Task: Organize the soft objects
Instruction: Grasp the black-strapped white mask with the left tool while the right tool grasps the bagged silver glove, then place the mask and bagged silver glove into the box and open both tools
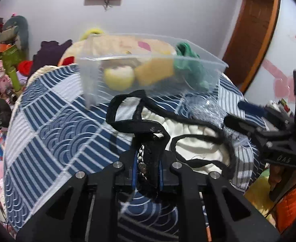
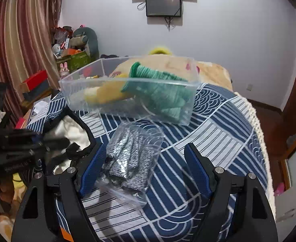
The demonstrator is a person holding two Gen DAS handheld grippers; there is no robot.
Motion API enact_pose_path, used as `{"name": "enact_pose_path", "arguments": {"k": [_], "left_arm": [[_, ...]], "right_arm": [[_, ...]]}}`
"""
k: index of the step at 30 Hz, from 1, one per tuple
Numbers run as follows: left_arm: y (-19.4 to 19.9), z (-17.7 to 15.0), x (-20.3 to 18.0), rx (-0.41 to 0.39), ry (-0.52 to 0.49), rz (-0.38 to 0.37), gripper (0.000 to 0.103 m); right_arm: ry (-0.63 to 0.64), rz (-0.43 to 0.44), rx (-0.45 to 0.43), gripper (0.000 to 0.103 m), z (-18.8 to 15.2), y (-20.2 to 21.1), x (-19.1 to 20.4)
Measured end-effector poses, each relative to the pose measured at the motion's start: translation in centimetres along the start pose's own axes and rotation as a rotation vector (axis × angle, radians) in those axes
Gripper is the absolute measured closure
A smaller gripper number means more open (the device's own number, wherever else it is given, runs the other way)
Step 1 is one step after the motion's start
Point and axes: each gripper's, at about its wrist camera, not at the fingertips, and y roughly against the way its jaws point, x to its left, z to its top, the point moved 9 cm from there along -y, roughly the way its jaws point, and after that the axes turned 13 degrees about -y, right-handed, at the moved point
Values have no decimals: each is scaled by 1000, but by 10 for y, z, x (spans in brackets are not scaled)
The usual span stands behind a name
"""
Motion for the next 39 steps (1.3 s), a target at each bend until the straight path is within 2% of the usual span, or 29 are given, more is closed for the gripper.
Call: {"name": "enact_pose_path", "arguments": {"k": [8, 10, 11, 12, 13, 15, 17, 29, 34, 39], "left_arm": [[26, 5, 37, -54, 68, 72, 90], [29, 7, 42, -65, 75, 82, 90], [31, 9, 43, -69, 76, 85, 90], [33, 11, 43, -75, 74, 89, 90], [34, 13, 42, -79, 70, 94, 90], [36, 15, 41, -87, 58, 104, 90], [39, 20, 38, -102, 44, 109, 90], [62, 52, 38, -186, 7, 110, 91], [70, 72, 45, -235, -6, 135, 91], [73, 91, 57, -268, 33, 128, 91]], "right_arm": [[10, 30, 60, 26, -13, -14, 9], [10, 43, 70, 37, -15, -16, 11], [8, 63, 86, 51, -17, -17, 13], [7, 69, 89, 60, -18, -17, 14], [10, 65, 79, 62, -18, -16, 14], [16, 67, 71, 74, -17, -14, 14], [15, 74, 58, 78, -14, -9, 14], [28, 85, -48, 80, 10, 20, 22], [17, 81, -94, 80, 27, 29, 17], [19, 79, -139, 80, 44, 37, 17]]}}
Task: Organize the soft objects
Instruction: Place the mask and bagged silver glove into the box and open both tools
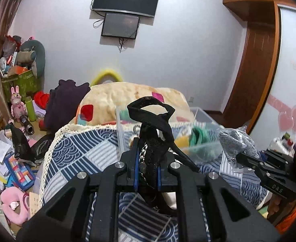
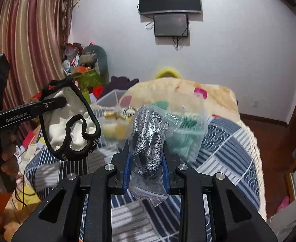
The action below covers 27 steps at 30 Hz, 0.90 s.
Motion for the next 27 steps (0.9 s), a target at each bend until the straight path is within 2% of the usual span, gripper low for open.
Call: {"name": "enact_pose_path", "arguments": {"k": [13, 17, 27], "left_arm": [[-29, 35, 27, -62, 85, 29, 91], [-41, 42, 31, -78, 88, 81, 91], [-86, 34, 23, -3, 71, 112, 91]], "right_arm": [[39, 3, -75, 80, 49, -17, 16], [36, 4, -73, 80, 57, -29, 20], [22, -10, -13, 80, 58, -64, 18]]}}
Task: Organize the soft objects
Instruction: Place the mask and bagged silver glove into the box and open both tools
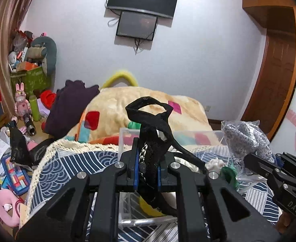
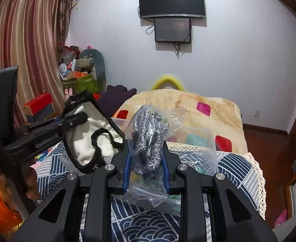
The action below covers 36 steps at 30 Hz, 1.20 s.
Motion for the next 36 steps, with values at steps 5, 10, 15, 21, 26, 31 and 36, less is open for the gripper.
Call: {"name": "enact_pose_path", "arguments": {"k": [5, 10, 15, 21, 26, 31, 36], "left_arm": [[-20, -11, -8, 64, -26, -12, 91], [-29, -19, -14, 100, -63, -21, 91], [-35, -25, -16, 142, -84, -28, 90], [-37, -30, -15, 183, -79, -57, 60], [-26, -31, -17, 168, -83, -76, 47], [-15, -33, -19, 168, -99, -88, 41], [-3, -31, -21, 162, -110, -100, 40]], "right_arm": [[-3, -11, 35, 80, -2, -12, -5], [-11, -17, 74, 80, 0, -26, -9], [0, -24, 119, 80, -4, -42, -8], [31, -48, 148, 76, -11, -50, -5], [40, -87, 155, 58, -15, -50, -10], [40, -94, 143, 49, -13, -39, -15], [35, -96, 97, 35, -5, -20, -18]]}}
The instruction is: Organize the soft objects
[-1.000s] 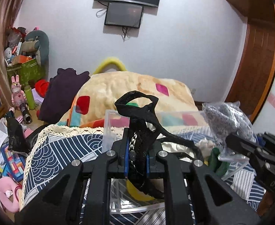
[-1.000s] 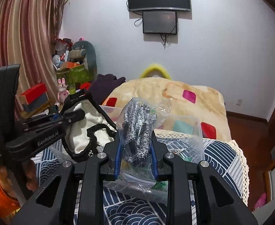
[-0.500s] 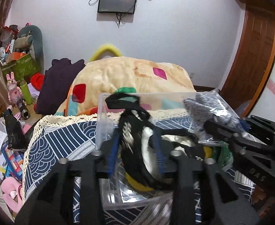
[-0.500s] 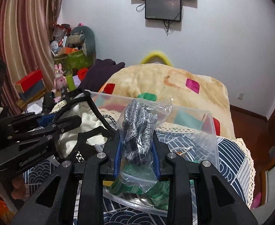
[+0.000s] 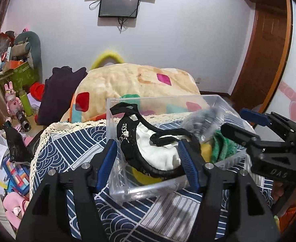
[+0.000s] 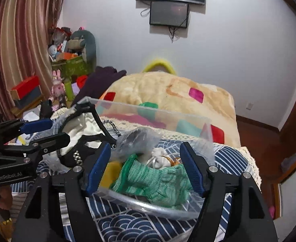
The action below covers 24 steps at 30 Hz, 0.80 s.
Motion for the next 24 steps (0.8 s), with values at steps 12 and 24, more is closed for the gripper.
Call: {"name": "enact_pose_path", "arguments": {"k": [12, 24], "left_arm": [[66, 16, -12, -128, -60, 8, 28], [133, 16, -28, -285, -83, 7, 5]], "right_arm": [[-17, 83, -143, 28, 13, 69, 15], [1, 123, -302, 18, 16, 128, 33]]}}
